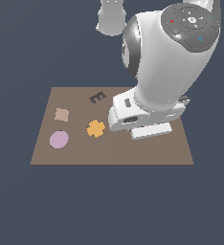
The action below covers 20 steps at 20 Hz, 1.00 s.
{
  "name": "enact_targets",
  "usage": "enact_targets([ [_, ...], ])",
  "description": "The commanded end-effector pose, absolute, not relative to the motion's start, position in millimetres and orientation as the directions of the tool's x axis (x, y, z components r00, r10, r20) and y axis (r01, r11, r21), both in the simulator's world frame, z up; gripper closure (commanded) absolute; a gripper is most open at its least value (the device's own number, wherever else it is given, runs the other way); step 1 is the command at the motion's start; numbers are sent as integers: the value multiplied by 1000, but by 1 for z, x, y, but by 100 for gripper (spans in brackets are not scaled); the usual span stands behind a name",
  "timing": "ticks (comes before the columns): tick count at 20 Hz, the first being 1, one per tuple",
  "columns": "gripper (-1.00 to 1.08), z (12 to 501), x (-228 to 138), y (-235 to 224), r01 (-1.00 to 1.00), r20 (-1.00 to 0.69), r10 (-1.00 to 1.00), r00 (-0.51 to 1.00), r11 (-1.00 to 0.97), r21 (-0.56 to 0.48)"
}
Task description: Insert a designated object into the corresponding slot on a board.
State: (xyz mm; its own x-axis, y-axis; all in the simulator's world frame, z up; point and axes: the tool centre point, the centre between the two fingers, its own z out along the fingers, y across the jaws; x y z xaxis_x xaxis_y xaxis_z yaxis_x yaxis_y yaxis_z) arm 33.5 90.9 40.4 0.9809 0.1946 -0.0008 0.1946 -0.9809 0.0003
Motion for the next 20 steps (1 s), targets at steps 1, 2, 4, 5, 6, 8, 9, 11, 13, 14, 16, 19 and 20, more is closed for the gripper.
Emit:
enact_targets([
  [1, 108, 41, 36, 91, 195, -1, 195, 981, -981, 0],
  [2, 108, 41, 36, 91, 195, -1, 195, 981, -981, 0],
  [4, 108, 40, 35, 91, 195, -1, 195, 981, -981, 0],
  [5, 108, 39, 35, 91, 195, -1, 195, 981, -981, 0],
  [6, 108, 37, 35, 91, 195, -1, 195, 981, -981, 0],
  [8, 108, 32, 36, 91, 195, -1, 195, 981, -981, 0],
  [9, 108, 31, 36, 91, 195, -1, 195, 981, -981, 0],
  [11, -92, 31, 36, 91, 195, -1, 195, 981, -981, 0],
  [13, -92, 31, 36, 91, 195, -1, 195, 981, -981, 0],
  [14, -92, 31, 36, 91, 195, -1, 195, 981, -981, 0],
  [16, -92, 31, 36, 91, 195, -1, 195, 981, -981, 0],
  [19, -92, 31, 36, 91, 195, -1, 195, 981, -981, 0],
  [20, -92, 31, 36, 91, 195, -1, 195, 981, -981, 0],
])
